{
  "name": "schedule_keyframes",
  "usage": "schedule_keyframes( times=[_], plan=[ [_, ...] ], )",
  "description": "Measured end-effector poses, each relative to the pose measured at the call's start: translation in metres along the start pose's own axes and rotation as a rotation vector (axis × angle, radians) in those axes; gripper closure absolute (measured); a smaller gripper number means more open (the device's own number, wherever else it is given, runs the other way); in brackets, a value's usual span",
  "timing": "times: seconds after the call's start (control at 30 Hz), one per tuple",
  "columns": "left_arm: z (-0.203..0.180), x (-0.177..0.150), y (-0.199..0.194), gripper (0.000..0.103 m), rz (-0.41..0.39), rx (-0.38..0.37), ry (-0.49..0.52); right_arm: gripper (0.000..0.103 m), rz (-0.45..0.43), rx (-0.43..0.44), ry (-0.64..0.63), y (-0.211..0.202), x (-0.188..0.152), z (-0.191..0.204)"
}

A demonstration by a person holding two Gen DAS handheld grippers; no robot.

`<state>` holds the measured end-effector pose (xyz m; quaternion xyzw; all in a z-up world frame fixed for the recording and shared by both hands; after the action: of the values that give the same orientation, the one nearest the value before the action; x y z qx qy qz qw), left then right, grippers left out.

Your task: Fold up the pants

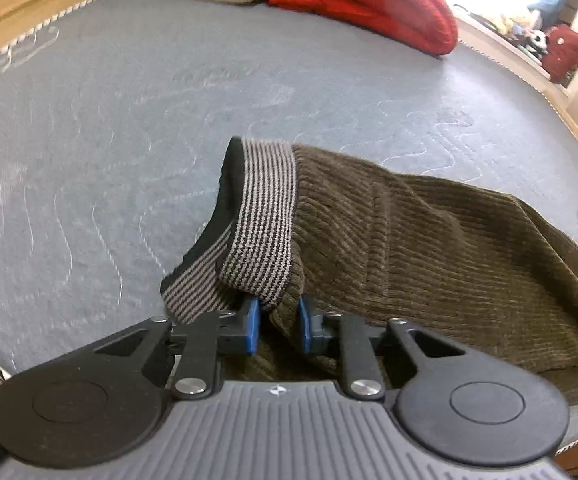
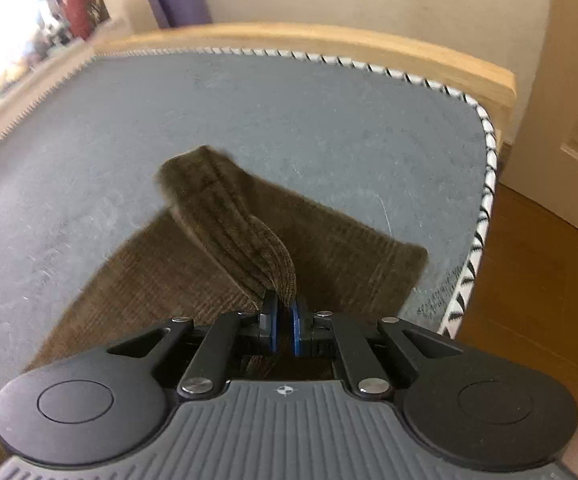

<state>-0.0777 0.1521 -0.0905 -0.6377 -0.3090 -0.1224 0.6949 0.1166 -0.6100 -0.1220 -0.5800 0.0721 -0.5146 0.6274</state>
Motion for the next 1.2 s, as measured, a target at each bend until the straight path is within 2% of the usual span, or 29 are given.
schedule_keyframes(
  times=[0.07,0.27,0.3,0.43,0.53,0.57,0.6,0.67,0.73,0.77,0.83,0.9,0.97,1.03,1.07,1.13,1.2],
  plan=[
    [-0.002,-0.001,-0.001,0.081,-0.005,0.007,0.007,0.096,-0.009,0.016,-0.017,-0.003,-0.001,0.001],
    [0.006,-0.001,0.004,0.07,0.028,-0.014,-0.063,0.095,0.057,0.045,0.038,0.003,0.002,-0.01],
    [0.006,0.0,0.006,0.068,0.03,-0.012,-0.06,0.092,0.064,0.05,0.048,0.004,0.002,-0.01],
    [0.0,-0.002,0.008,0.066,0.03,0.005,-0.021,0.091,0.09,0.046,0.058,0.013,0.0,-0.011],
    [-0.002,-0.002,0.009,0.066,0.033,0.014,-0.011,0.089,0.107,0.055,0.077,0.017,0.001,-0.014],
    [-0.002,-0.002,0.01,0.066,0.033,0.02,-0.003,0.083,0.112,0.059,0.089,0.018,0.001,-0.015],
    [-0.003,-0.002,0.011,0.068,0.033,0.026,0.008,0.077,0.114,0.059,0.099,0.018,0.001,-0.016],
    [-0.008,-0.002,0.012,0.073,0.027,0.046,0.041,0.07,0.116,0.057,0.104,0.018,0.003,-0.016],
    [-0.011,-0.001,0.01,0.08,0.013,0.061,0.068,0.07,0.113,0.059,0.094,0.018,0.003,-0.015],
    [-0.012,-0.001,0.008,0.082,-0.001,0.068,0.081,0.072,0.104,0.06,0.08,0.018,0.003,-0.014],
    [-0.014,0.0,0.001,0.087,-0.049,0.075,0.092,0.098,0.069,0.056,0.03,0.015,0.003,-0.01],
    [-0.014,0.003,-0.013,0.089,-0.13,0.088,0.102,0.097,0.032,0.058,0.011,0.009,0.006,-0.009],
    [-0.011,0.008,-0.028,0.09,-0.205,0.109,0.098,0.098,0.009,0.071,0.057,0.001,0.011,-0.014],
    [-0.004,0.012,-0.037,0.091,-0.237,0.156,0.083,0.099,-0.013,0.07,0.089,-0.008,0.015,-0.018],
    [0.001,0.012,-0.04,0.092,-0.238,0.173,0.059,0.103,-0.046,0.047,0.086,-0.013,0.018,-0.02],
    [0.005,0.01,-0.035,0.092,-0.194,0.199,0.055,0.103,-0.115,-0.045,0.077,-0.023,0.023,-0.029],
    [0.002,0.006,-0.02,0.09,-0.104,0.204,0.089,0.103,-0.053,-0.048,0.115,-0.016,0.024,-0.044]
  ],
)
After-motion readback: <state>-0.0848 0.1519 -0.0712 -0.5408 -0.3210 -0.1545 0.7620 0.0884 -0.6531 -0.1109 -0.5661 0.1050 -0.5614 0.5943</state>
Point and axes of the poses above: each gripper's, at about its wrist camera, not at the fingertips, and y roughly the way its jaws point, z to its left, x to its top, the point moved 2 cm from there along y, roughly the way its jaws point, and after that the axes turned 9 degrees about y, right-handed, at the moved point
